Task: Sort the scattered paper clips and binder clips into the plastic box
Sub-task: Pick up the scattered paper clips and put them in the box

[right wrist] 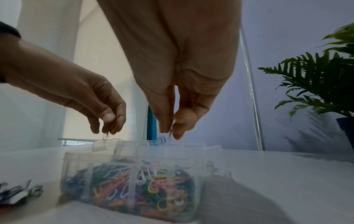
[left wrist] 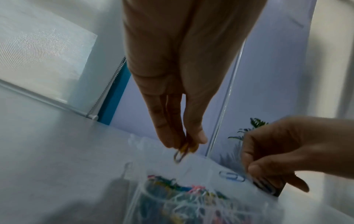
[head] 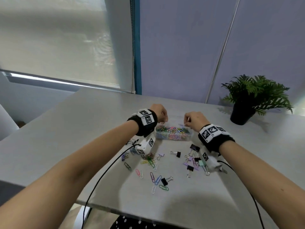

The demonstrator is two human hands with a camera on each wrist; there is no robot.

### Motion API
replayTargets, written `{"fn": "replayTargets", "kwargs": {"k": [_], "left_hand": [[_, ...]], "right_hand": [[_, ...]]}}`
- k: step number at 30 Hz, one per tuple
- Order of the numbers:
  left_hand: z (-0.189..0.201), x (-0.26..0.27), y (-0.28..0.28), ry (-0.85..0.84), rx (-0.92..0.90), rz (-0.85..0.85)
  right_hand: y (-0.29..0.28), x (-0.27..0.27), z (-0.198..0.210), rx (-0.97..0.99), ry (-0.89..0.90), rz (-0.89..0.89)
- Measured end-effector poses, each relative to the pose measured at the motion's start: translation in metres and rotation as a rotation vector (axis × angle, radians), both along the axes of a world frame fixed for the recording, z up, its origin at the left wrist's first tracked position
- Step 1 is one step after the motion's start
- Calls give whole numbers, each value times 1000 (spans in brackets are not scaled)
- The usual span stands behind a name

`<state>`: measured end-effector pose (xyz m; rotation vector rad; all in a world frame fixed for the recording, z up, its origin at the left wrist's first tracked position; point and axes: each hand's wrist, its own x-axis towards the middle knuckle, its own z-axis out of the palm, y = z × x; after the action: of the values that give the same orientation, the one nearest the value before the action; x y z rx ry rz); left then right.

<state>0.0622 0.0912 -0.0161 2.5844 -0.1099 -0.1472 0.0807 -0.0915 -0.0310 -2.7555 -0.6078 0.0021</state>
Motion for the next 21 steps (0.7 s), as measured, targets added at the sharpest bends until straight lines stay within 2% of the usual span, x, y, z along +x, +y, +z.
{"fn": "replayTargets", "kwargs": {"k": [3, 5, 8, 10, 13, 16, 18, 21], "left_hand": [[-7, -6, 1, 49, 14, -41], [-8, -18, 5, 14, -8, -68], [-6, -51, 14, -63, 0, -127], [-5, -79, 22, -76, 32, -215], [-8, -117, 32, 68, 88, -442], [-23, -134, 42, 208, 193, -597], [-36, -138, 49, 199, 275, -646], [-48, -141, 52, 156, 292, -694]], "right_hand": [[-2, 1, -9, -9, 20, 5], [-2, -12, -11, -29, -36, 71], [3, -56, -7, -3, -61, 320], [7, -92, -6, -17, 51, 522], [10, -129, -15, -129, 192, 685], [18, -143, -30, -266, 203, 724], [22, -145, -36, -288, 205, 719], [25, -146, -37, -245, 204, 700]]}}
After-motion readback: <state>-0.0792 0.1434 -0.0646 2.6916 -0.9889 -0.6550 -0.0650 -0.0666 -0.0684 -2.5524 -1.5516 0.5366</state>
